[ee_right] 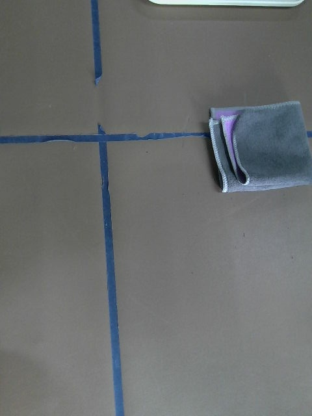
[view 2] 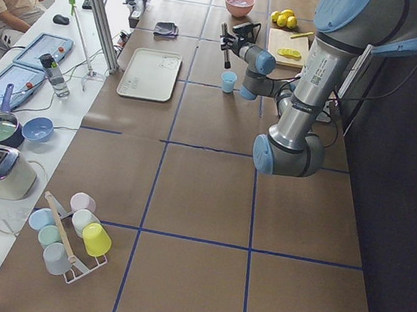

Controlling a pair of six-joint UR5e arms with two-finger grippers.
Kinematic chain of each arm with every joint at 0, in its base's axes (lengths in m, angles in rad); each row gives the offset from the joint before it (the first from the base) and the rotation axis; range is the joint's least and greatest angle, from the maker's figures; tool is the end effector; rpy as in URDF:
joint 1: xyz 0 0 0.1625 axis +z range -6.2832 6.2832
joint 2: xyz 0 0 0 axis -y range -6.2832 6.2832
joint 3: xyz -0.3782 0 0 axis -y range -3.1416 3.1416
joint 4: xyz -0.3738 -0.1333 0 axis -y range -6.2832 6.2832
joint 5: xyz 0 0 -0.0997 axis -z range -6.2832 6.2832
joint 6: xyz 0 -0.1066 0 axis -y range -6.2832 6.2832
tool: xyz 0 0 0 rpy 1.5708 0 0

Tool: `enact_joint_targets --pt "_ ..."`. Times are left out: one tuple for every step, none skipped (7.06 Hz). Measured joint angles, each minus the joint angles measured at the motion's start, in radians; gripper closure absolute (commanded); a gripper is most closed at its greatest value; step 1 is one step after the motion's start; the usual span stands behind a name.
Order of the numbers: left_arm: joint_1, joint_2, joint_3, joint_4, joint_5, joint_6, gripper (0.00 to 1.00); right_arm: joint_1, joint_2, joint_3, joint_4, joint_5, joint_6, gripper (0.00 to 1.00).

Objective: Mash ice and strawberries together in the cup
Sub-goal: 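Press the muddler down into the cup with the left gripper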

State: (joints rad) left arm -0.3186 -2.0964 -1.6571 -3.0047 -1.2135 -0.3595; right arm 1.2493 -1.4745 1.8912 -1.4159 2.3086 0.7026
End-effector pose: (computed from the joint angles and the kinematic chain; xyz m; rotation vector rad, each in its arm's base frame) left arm 0.4584 -0.3308 0.1406 1.5496 1.2949 0.2018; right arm -0.1010 -0.4983 0.4001 0.1237 -0.8914 0.1443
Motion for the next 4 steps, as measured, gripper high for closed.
enact_joint_targets --pt "0.013 -0.003 0.025 -0.034 0.012 0.009 0.99 0.000 0.000 0.000 0.000 0.002 0.000 0.01" --pt "0.022 -0.004 0.042 -0.052 0.019 0.021 0.99 0.001 0.000 0.000 0.000 0.003 0.000 0.01" --pt "0.030 -0.006 0.058 -0.066 0.022 0.039 0.99 0.002 0.000 0.000 0.000 0.004 0.000 0.01" --pt "0.036 -0.008 0.087 -0.089 0.023 0.052 0.99 0.002 0.000 -0.001 0.000 0.003 0.000 0.01"
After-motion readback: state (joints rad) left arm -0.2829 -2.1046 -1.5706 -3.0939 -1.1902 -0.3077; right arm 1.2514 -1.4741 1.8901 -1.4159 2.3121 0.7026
